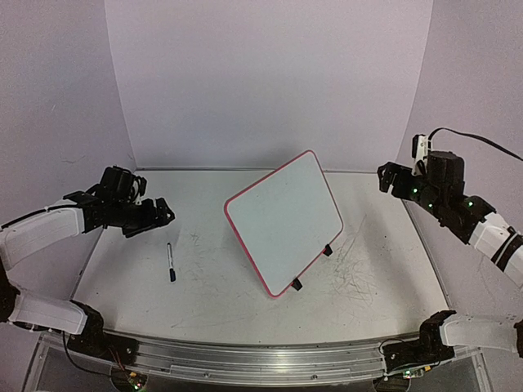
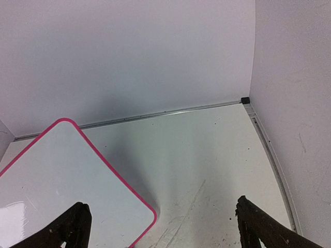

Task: Write a sentence on the whiteboard
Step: Pick up the whiteboard marker from the corner of the board.

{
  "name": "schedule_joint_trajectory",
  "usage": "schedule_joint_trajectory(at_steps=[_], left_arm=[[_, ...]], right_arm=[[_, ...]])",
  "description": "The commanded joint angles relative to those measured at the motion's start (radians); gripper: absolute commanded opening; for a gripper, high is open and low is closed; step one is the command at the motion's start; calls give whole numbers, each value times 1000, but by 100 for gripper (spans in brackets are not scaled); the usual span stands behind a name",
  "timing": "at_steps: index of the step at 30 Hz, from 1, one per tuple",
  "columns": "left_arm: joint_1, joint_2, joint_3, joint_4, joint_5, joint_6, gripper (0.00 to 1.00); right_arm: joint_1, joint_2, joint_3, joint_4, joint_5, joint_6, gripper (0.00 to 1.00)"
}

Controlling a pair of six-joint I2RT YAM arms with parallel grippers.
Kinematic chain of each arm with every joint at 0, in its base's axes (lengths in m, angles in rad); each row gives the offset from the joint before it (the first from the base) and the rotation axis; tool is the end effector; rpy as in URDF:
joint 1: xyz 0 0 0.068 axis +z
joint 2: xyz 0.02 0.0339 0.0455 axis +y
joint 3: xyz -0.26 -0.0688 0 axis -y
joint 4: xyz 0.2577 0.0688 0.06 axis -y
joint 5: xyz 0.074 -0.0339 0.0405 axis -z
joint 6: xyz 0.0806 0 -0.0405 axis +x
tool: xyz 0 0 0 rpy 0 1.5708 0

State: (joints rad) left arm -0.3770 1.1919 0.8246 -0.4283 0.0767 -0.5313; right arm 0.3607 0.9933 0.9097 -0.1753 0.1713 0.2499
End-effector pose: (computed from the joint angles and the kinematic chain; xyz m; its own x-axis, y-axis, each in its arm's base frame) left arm 0.2710 -0.1139 0.2083 -0.7838 -0.2330 -0.5756 0.0230 0.9155 -0.4018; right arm 0.2745 0.0889 0.3303 -0.2800 0.1548 -0.9474 -0.1283 0.9720 0.1968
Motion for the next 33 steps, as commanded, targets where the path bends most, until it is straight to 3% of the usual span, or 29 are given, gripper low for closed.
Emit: schedule_joint_trajectory(at_steps=[1, 6, 9, 21, 30, 33], left_arm=[[-21, 10, -10, 10, -6, -22, 94], [-49, 98, -18, 9, -32, -33, 89], [-93, 174, -12, 8, -71, -34, 85], [-208, 368, 10, 2, -290, -61, 67], [-211, 455, -17, 35, -314, -65, 60], [-212, 478, -26, 68, -313, -73, 54]], right_arm=[[3, 2, -14, 34, -133, -43, 98], [3, 29, -33, 52, -346, -83, 98], [4, 27, -52, 62, -391, -85, 98], [10, 46, -62, 76, -411, -72, 98], [18, 70, -89, 79, -423, -84, 98], [33, 79, -104, 80, -433, -88, 98]])
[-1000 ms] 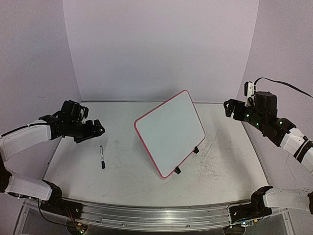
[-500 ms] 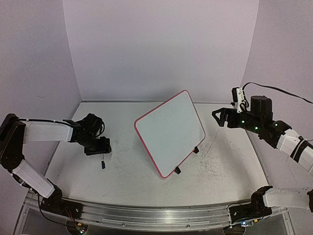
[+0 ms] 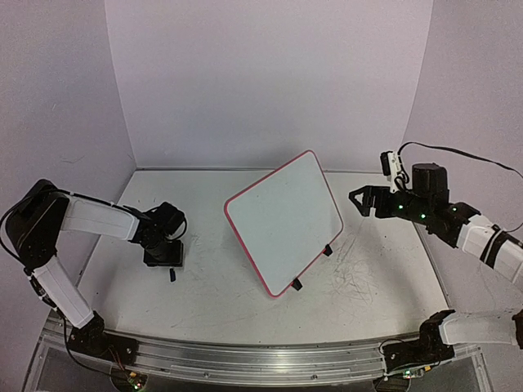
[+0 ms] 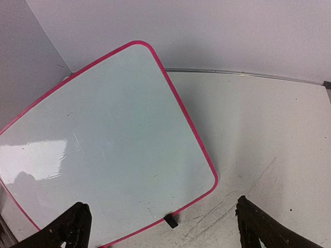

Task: Write a sentence on the whiteboard
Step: Pick up the whiteboard marker from the corner of the board.

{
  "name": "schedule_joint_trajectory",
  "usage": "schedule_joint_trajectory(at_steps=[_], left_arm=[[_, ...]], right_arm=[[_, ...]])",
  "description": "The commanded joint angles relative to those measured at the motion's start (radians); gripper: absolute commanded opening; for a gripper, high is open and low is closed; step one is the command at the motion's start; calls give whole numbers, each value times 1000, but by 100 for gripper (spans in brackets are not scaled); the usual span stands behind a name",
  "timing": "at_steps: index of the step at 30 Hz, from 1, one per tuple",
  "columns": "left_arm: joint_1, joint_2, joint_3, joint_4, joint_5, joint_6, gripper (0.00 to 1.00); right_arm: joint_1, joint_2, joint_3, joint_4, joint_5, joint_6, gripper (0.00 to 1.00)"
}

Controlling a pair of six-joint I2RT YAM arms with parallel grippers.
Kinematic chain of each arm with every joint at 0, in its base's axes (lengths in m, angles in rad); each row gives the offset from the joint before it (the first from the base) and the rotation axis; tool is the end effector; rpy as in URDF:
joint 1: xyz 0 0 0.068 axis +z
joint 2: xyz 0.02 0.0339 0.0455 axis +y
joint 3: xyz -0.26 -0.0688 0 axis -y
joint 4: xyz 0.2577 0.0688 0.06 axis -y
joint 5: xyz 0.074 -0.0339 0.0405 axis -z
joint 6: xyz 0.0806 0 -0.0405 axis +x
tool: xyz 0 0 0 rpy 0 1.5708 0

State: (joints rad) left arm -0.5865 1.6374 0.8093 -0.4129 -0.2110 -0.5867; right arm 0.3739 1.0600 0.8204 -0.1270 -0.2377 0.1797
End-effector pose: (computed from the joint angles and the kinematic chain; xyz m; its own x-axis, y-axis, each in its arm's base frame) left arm 0.2636 -0.1549 0.0791 -0.9246 -0.0356 -0.3794 -0.0326 0.9994 -0.0143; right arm 0.2720 0.1271 0.2828 -0.4283 0.0185 -0.9034 -0.4910 0.8346 0.2499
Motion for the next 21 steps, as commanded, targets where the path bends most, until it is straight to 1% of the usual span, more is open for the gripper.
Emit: schedule_joint_trajectory(at_steps=[1, 4, 8, 17, 21], left_arm=[[-3, 41, -11, 58, -28, -19, 51], [-7, 66, -13, 65, -43, -18, 44], [-9, 67, -18, 68, -63, -10, 33], [-9, 56, -21, 65, -93, 14, 18], [-9, 52, -17, 65, -105, 29, 9]], right_arm=[[28, 20, -18, 32, -27, -17, 98], [63, 42, -30, 29, -43, -11, 98], [142, 78, -44, 16, -41, -1, 98], [270, 136, -66, -27, -8, 41, 96], [303, 140, -75, -42, 3, 49, 96]])
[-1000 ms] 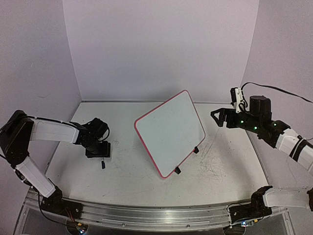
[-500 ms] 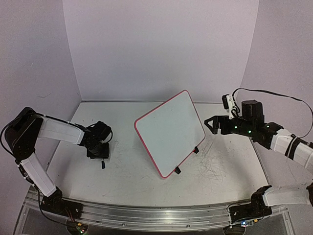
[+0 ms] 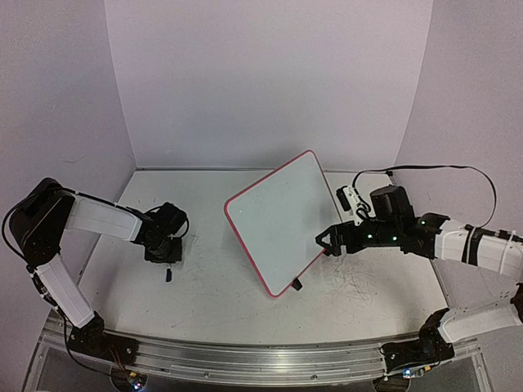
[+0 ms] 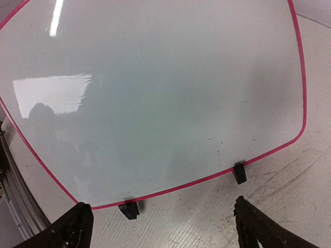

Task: Write a sentence on the whiteboard
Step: Pick up the whiteboard marker from the corner of the board, then pass from the left arm to the right

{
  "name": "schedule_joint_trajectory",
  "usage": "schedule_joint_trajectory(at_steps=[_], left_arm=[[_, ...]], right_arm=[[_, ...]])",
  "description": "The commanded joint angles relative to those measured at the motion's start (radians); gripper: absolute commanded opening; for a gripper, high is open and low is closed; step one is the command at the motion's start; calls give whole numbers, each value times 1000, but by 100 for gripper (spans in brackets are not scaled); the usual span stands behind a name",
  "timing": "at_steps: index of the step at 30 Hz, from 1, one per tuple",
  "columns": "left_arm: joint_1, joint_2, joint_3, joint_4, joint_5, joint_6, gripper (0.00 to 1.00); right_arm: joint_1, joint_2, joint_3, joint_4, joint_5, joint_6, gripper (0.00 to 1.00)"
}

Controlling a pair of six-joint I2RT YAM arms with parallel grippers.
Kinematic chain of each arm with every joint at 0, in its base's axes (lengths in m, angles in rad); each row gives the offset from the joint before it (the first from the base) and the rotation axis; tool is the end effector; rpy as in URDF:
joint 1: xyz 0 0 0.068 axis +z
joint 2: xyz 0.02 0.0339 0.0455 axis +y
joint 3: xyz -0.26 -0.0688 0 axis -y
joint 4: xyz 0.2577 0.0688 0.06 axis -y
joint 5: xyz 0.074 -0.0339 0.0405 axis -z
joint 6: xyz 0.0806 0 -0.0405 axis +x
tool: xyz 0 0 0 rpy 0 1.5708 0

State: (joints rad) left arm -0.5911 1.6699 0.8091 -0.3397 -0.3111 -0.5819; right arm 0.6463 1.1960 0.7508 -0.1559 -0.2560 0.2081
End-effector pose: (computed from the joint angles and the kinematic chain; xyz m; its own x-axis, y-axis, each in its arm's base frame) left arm 0.2743 -0.1544 0.0754 -0.8877 -0.0344 -0.4592 -0.0591 0.9975 0.0395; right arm 0.2340 0.2021 0.2127 -0.5966 -0.1997 -0.7773 -0.6399 0.7030 0.3105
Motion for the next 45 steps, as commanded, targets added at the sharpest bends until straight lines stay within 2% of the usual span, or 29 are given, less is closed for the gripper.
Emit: schedule_joint_trajectory(at_steps=[1, 4, 9, 16, 19, 22, 26, 28, 34, 39, 45], left_arm=[[-4, 17, -15, -8, -8, 29, 7], [-4, 2, -9, -8, -19, 45, 1], [-4, -76, 11, -9, -44, 72, 0], [-4, -345, 132, -16, -59, 213, 0], [-5, -456, 233, -8, 20, 313, 0], [-6, -519, 353, 9, 221, 406, 0], [-18, -518, 478, 27, 540, 474, 0], [-57, -496, 500, 57, 627, 483, 0], [-228, -425, 512, 92, 561, 523, 0], [-306, -391, 491, 123, 536, 536, 0], [-340, -362, 483, 128, 503, 544, 0]], right_arm=[[35, 4, -6, -14, 22, 23, 96], [50, 3, 4, -18, 31, 36, 96], [66, -11, 56, -22, 55, 65, 96], [66, -37, 182, -22, 109, 94, 97], [67, -25, 248, -4, 93, 98, 98], [66, 0, 306, 22, 50, 101, 98], [67, 59, 383, 108, -120, 155, 98], [66, 97, 428, 181, -227, 209, 98], [67, 191, 536, 331, -416, 343, 97], [81, 241, 586, 357, -442, 366, 93], [110, 287, 611, 391, -459, 385, 84]])
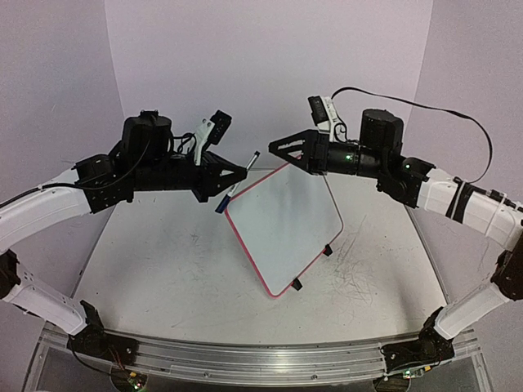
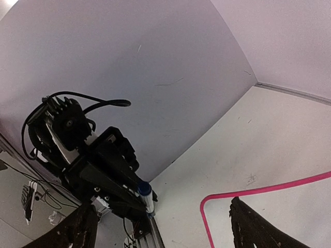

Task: Write a sentence on the whiteboard
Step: Pass from the left arm to the right

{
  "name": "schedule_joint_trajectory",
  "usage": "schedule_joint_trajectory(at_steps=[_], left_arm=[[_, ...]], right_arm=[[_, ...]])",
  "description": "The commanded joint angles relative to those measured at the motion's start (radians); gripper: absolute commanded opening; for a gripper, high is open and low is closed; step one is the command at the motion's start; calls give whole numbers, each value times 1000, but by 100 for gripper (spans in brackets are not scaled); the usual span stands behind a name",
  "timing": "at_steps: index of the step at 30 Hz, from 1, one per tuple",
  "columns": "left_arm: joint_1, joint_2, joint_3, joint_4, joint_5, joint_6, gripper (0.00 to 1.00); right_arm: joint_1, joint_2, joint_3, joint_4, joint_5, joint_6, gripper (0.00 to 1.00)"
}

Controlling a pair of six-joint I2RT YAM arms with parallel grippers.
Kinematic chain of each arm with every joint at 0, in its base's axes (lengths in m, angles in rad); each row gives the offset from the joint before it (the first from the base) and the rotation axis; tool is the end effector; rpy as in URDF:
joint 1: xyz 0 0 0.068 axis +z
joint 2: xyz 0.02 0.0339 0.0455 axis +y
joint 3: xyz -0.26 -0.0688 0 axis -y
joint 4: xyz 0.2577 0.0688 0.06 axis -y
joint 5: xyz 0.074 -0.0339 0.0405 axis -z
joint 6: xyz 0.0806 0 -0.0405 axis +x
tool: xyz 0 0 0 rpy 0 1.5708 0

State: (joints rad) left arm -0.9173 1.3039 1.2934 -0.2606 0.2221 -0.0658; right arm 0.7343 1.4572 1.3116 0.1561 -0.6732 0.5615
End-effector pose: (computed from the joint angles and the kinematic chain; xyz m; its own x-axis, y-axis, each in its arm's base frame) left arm 0.2028 -0.2941 0.3807 -0.2219 0.1842 -0.9575 0.8908 0.4376 -0.1222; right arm 0.2567 0.2994 0.3952 -0.5188 0.0925 -0.8499 -0.8393 0.1339 0.5269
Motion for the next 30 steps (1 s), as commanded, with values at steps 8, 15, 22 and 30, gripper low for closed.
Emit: schedule_joint_trajectory(at_steps=[8, 15, 22, 30], left_arm=[[-35, 0, -12, 50, -54, 35, 0], [-38, -17, -39, 50, -68, 28, 0], [-40, -38, -57, 49, -144, -37, 37], [-39, -114, -178, 94, -60, -116, 71]], right_arm=[[51, 103, 90, 100, -55, 44, 57], [69, 135, 83, 172, -86, 94, 22], [68, 65, 2, 217, -23, 113, 0], [66, -38, -83, 218, 79, 114, 0]])
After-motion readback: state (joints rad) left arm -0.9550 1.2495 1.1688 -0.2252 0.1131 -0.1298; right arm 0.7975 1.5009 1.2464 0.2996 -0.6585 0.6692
